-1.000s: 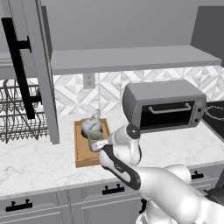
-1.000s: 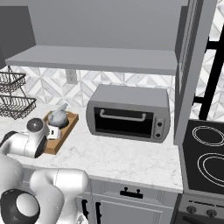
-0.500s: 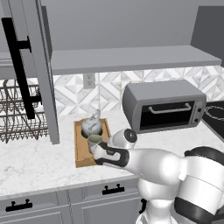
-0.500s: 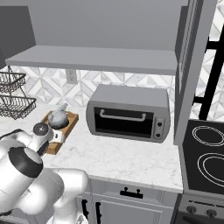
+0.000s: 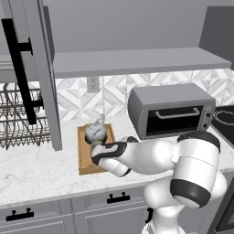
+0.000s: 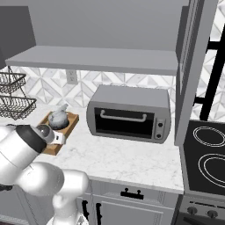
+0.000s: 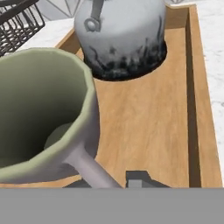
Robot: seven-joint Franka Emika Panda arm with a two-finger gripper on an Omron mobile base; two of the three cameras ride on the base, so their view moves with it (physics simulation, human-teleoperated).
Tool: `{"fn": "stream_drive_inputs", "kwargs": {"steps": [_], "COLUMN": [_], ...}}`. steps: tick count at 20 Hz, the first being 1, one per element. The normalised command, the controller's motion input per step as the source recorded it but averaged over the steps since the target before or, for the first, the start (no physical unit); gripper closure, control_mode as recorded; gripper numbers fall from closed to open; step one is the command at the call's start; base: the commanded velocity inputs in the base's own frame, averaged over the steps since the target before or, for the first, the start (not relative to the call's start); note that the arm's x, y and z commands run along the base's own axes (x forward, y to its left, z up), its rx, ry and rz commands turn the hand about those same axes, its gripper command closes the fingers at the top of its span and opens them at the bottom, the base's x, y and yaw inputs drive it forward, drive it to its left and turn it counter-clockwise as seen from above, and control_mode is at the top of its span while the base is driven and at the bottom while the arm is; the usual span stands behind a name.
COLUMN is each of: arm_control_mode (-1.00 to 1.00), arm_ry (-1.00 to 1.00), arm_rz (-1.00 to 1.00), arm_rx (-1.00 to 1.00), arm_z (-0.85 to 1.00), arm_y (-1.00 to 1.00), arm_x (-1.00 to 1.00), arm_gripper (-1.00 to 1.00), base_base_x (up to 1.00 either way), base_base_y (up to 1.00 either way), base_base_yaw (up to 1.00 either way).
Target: Pick the kettle from the counter and place it on the tray. Then pick the mug from the cabinet and place it on the tray. Then close the cabinet doors.
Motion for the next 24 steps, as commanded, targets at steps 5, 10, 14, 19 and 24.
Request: {"fn": "stream_drive_inputs", "kwargs": {"steps": [5,10,14,19,24], "arm_control_mode": [-1.0,-1.0,-1.0,-1.0,-1.0], "arm_ry": [0.06,0.04,0.08,0.2,0.08], "arm_rz": [0.0,0.0,0.0,0.0,0.0], "arm_rx": [0.0,0.0,-0.01,-0.05,-0.01], "arm_z": [-0.05,0.19,0.7,0.94,1.0], "arm_y": [0.06,0.0,0.0,0.0,0.08], "arm_x": [0.04,0.0,0.0,0.0,0.1], "arm_gripper": [-1.0,-1.0,-1.0,-1.0,-1.0], "base_base_x": [0.0,0.0,0.0,0.0,0.0], "base_base_y": [0.0,0.0,0.0,0.0,0.0], "base_base_yaw": [0.0,0.0,0.0,0.0,0.0]}}
